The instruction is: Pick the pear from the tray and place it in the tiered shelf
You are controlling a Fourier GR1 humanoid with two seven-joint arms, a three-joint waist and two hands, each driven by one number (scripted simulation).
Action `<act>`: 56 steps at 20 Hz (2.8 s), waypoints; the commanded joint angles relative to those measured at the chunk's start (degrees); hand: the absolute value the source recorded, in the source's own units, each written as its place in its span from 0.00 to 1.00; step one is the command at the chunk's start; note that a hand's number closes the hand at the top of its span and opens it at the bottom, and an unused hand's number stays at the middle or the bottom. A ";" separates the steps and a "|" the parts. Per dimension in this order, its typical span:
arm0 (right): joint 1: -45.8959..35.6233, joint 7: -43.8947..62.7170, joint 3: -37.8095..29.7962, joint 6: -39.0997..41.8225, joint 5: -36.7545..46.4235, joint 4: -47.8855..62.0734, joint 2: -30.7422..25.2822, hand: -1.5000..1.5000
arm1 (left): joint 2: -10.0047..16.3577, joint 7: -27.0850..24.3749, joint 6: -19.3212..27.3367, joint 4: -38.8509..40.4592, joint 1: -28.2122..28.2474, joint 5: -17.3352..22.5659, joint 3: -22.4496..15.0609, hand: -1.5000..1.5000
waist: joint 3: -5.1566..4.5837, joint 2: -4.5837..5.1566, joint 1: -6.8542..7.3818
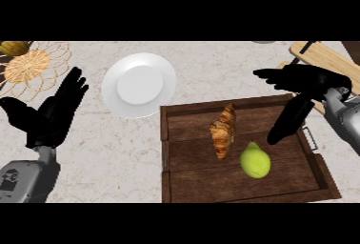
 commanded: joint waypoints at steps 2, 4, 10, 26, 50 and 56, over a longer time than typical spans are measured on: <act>-1.36 10.11 6.07 3.25 0.87 -2.40 1.72 0.00 | -0.12 -2.40 -0.78 3.94 -0.80 -0.78 0.99 0.50 | -0.04 -0.07 -0.92; -2.14 10.79 5.42 6.51 -1.23 -0.83 -0.93 0.00 | 0.44 1.79 0.14 0.36 -1.95 -0.66 0.82 0.50 | 0.01 -0.18 -0.67; -0.07 9.50 8.87 5.75 1.34 -1.72 -0.26 0.00 | -0.39 0.96 -0.18 -1.96 0.73 -0.86 1.03 0.50 | 0.04 -0.19 -0.37; 5.98 10.31 7.79 2.81 5.38 -4.46 1.55 0.00 | -1.15 -0.05 -3.12 0.63 0.20 -1.54 3.20 0.50 | 0.04 -0.17 -0.85; 15.42 -3.18 10.61 4.47 23.70 -1.30 10.73 1.00 | -2.13 0.60 -4.96 0.93 -0.28 -3.34 5.82 0.50 | 0.06 -0.03 -0.68; 20.80 -11.63 15.72 -1.57 35.03 -12.64 10.75 1.00 | -2.12 4.22 -3.44 -2.38 -0.68 -3.29 6.21 0.50 | 0.12 -0.57 -1.61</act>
